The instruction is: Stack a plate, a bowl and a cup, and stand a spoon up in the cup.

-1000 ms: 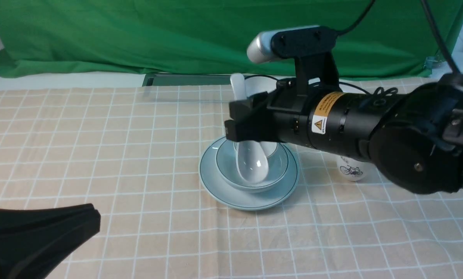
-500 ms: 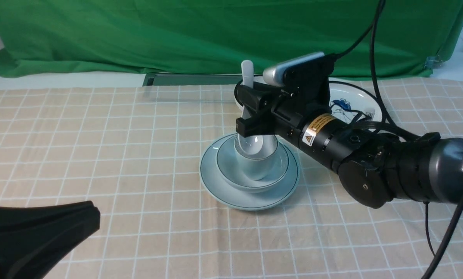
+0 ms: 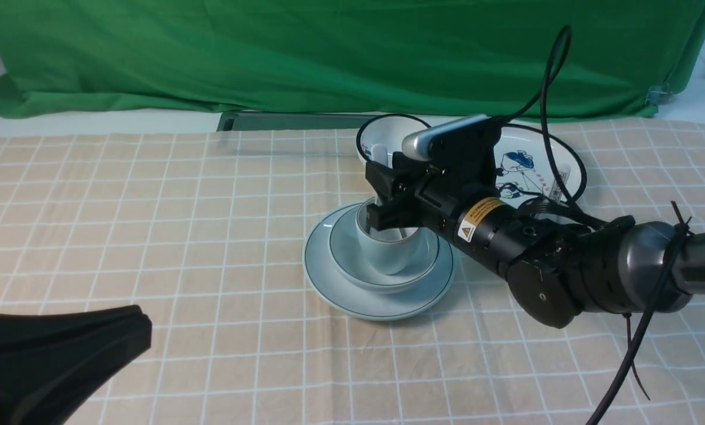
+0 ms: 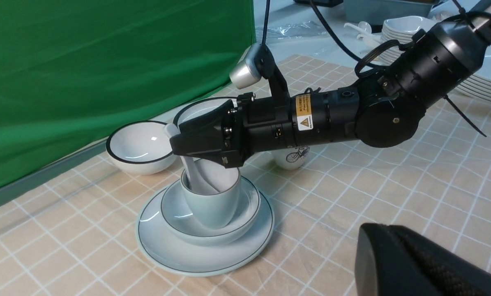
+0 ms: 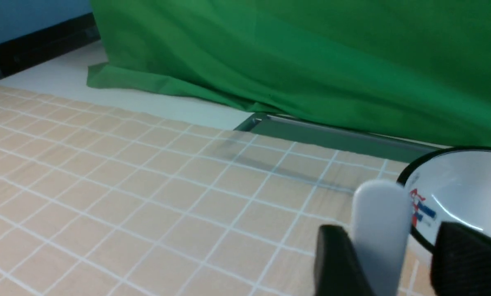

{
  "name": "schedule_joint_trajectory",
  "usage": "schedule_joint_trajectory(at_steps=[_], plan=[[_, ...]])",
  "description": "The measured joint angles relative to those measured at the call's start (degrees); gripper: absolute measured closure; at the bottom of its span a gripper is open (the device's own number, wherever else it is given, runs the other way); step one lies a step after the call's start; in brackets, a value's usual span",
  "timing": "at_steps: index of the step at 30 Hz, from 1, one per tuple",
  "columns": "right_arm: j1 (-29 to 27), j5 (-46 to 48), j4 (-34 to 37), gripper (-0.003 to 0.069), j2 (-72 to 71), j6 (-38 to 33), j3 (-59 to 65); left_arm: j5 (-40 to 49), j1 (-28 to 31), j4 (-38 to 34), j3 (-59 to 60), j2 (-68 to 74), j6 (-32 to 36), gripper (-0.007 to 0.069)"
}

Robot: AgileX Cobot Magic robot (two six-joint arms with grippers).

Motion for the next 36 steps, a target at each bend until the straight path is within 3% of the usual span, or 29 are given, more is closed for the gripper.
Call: schedule_joint_trajectory(at_steps=[5, 10, 12, 18, 27, 36], plan=[[0.00, 6.16, -2.84, 0.0236, -6.92, 3.35, 0.04, -0.92, 0.00, 2.00, 0.00, 0.00, 0.00, 0.0622], [1.15, 26.08, -8.16, 0.0295, -20.27, 7.29, 0.04, -4.26, 0.00, 3.08, -0.05, -0.04, 0.00, 0.0622], [4.04, 46.18, -9.30, 0.0401, -31.07, 4.96, 0.04, -5.65, 0.00, 2.86, -0.06, -0.79, 0.00, 0.0622], [10.25, 73.15, -9.52, 0.0587, -48.71, 1.86, 3.10, -7.99, 0.00, 1.07, 5.42, -8.17, 0.00, 0.0622], [12.75, 83.11, -9.52, 0.0618, -65.20, 6.70, 13.10, -13.75, 0.00, 2.81, 12.90, -14.22, 0.17, 0.0622], [12.79, 84.10, -9.52, 0.0603, -69.79, 7.27, 14.89, -13.24, 0.00, 3.13, 15.02, -14.22, 0.17, 0.0622]])
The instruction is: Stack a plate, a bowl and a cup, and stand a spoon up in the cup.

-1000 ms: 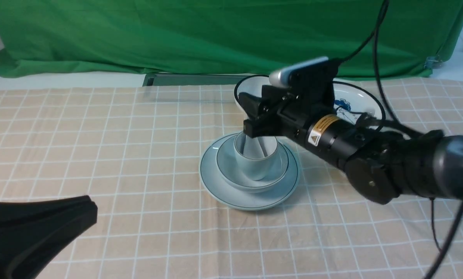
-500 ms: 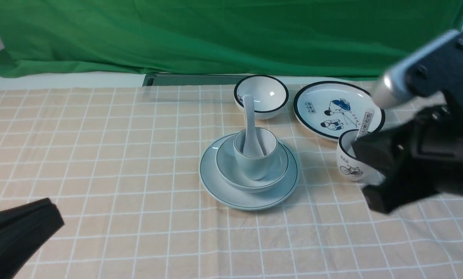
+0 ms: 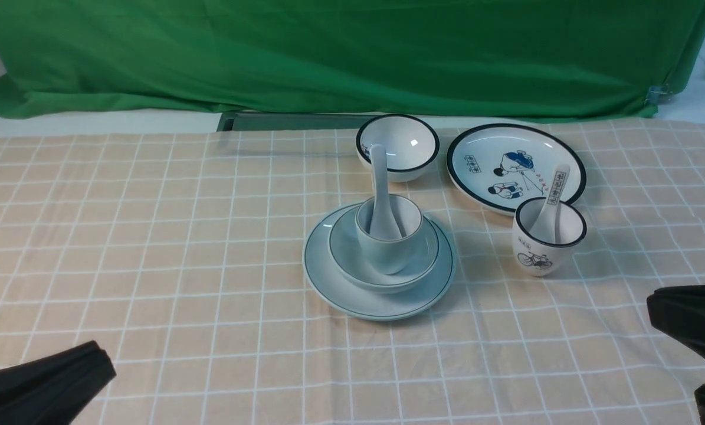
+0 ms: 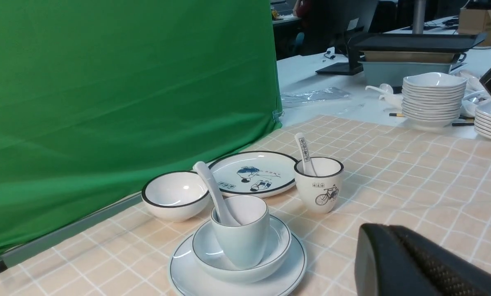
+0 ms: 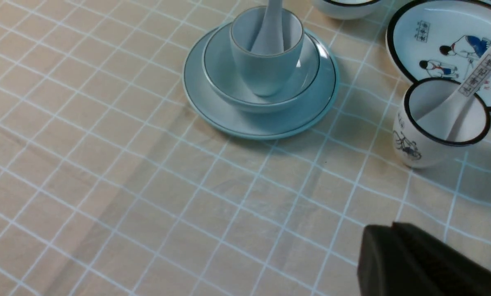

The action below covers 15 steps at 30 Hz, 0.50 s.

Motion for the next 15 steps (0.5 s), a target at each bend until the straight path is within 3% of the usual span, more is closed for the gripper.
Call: schedule_joint_trajectory(at_steps=[5, 7, 11, 15], plan=[[-1.13, -0.14, 0.21, 0.0603, -0.62, 0.00, 0.00, 0.00, 0.00, 0.13, 0.11, 0.00, 0.00, 0.0622], [-6.20, -1.94, 2.97, 0.0633, -3.26, -3.58, 1.24, 0.00, 0.00, 0.13, 0.11, 0.00, 0.00, 0.0622], [-19.04, -9.46, 14.78, 0.0642, -12.75, -23.78, 11.03, 0.00, 0.00, 0.13, 0.11, 0.00, 0.00, 0.0622], [-30.41, -18.41, 19.79, 0.0642, -25.46, -29.98, 25.94, 0.00, 0.00, 0.13, 0.11, 0.00, 0.00, 0.0622]])
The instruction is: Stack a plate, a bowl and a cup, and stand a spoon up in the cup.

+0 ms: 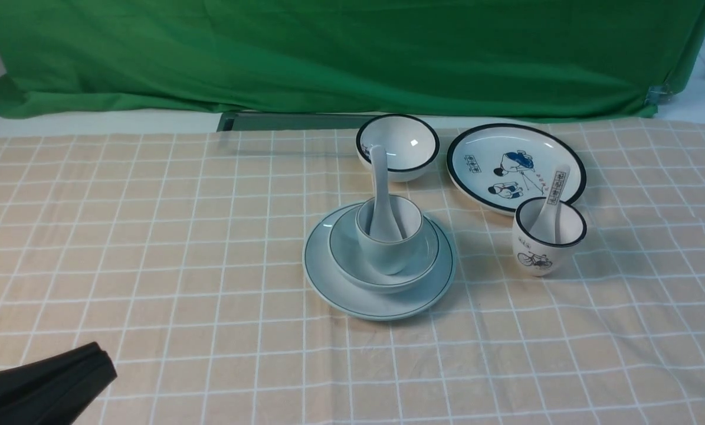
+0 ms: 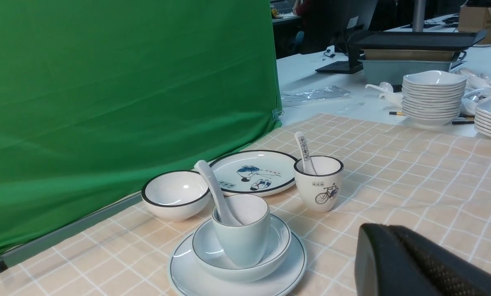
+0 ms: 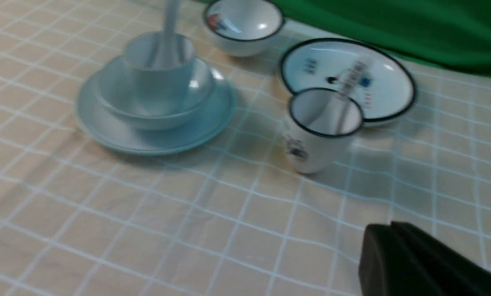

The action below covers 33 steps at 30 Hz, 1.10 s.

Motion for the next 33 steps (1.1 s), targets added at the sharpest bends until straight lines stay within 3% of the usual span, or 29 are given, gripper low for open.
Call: schedule_joint_trajectory(at_steps=[3, 6, 33], plan=[[-4.91, -6.27, 1.07, 0.0642, -9.73, -0.78, 12.28, 0.00, 0.00, 0.00, 0.00, 0.00, 0.00, 0.0622], [-6.33, -5.88, 1.34, 0.0642, -15.43, -1.07, 16.51, 0.00, 0.00, 0.00, 0.00, 0.00, 0.00, 0.0622], [-6.96, -2.70, 1.40, 0.0592, -16.71, -2.69, 17.03, -0.01, 0.00, 0.45, 0.00, 0.00, 0.11, 0.0622]])
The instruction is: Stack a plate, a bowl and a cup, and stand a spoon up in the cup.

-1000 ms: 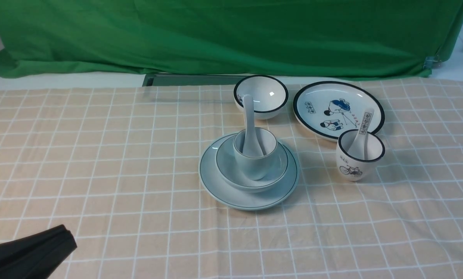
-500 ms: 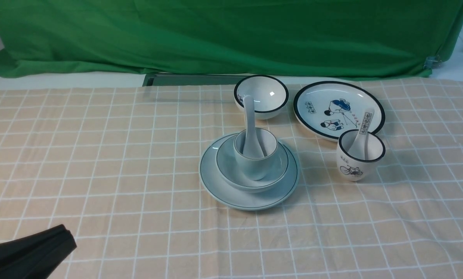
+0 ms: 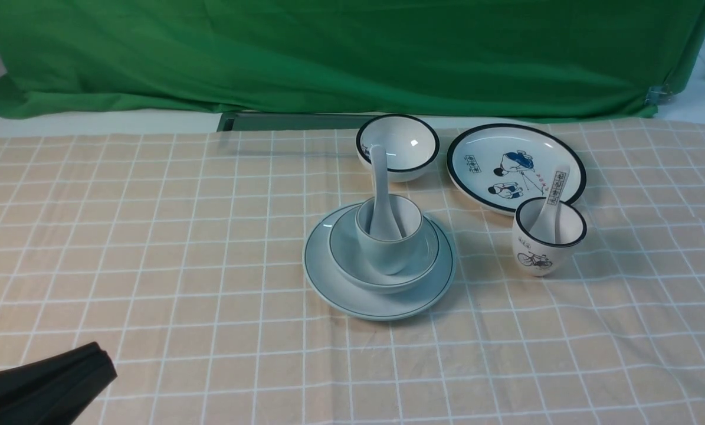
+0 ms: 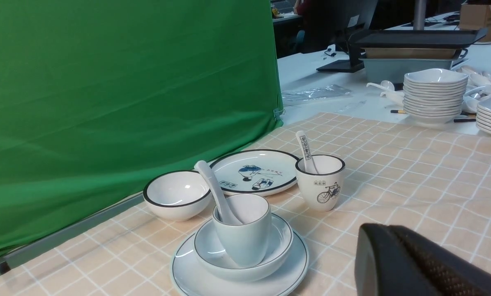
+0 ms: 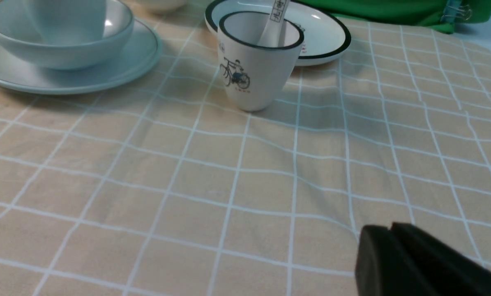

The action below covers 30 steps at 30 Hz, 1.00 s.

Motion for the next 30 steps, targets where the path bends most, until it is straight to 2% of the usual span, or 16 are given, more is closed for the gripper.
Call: schedule_joint_trajectory(at_steps=[4, 7, 9, 11, 12, 13, 15, 17, 20, 30], plan=[[-0.06, 0.00, 0.00, 0.0573, 0.00, -0.11, 0.00, -3.03, 0.43, 1.94, 0.72, 0.00, 0.00, 0.0622], [-0.08, 0.00, 0.00, 0.0566, 0.00, -0.11, 0.00, -8.09, 5.84, 0.93, 2.57, -0.41, 0.00, 0.0622], [-0.08, 0.00, 0.00, 0.0562, 0.00, -0.11, 0.00, -11.28, 14.01, -1.24, 4.70, -1.97, 0.00, 0.0622], [-0.08, 0.00, 0.00, 0.0560, 0.00, -0.11, 0.00, -11.55, 18.15, -2.10, 5.80, -3.01, -0.05, 0.0622], [-0.08, 0.00, 0.00, 0.0553, 0.00, -0.11, 0.00, -11.16, 26.24, -3.10, 8.54, -5.44, -0.31, 0.0622], [-0.08, 0.00, 0.00, 0.0552, 0.00, -0.11, 0.00, -10.89, 27.00, -3.11, 8.85, -5.75, -0.47, 0.0622], [-0.08, 0.00, 0.00, 0.0547, 0.00, -0.11, 0.00, -8.20, 35.33, -3.33, 13.05, -8.91, -2.40, 0.0622], [-0.08, 0.05, 0.00, 0.0544, 0.00, -0.11, 0.00, -4.10, 38.63, -3.49, 14.33, -9.36, -4.18, 0.0622], [-0.08, 0.05, 0.00, 0.0536, -0.05, -0.11, 0.00, 3.34, 41.56, -4.37, 14.95, -9.57, -6.57, 0.0622], [-0.08, 0.05, 0.00, 0.0507, -0.05, -0.17, 0.00, 3.46, 41.93, -5.28, 14.95, -9.61, -7.63, 0.0622]])
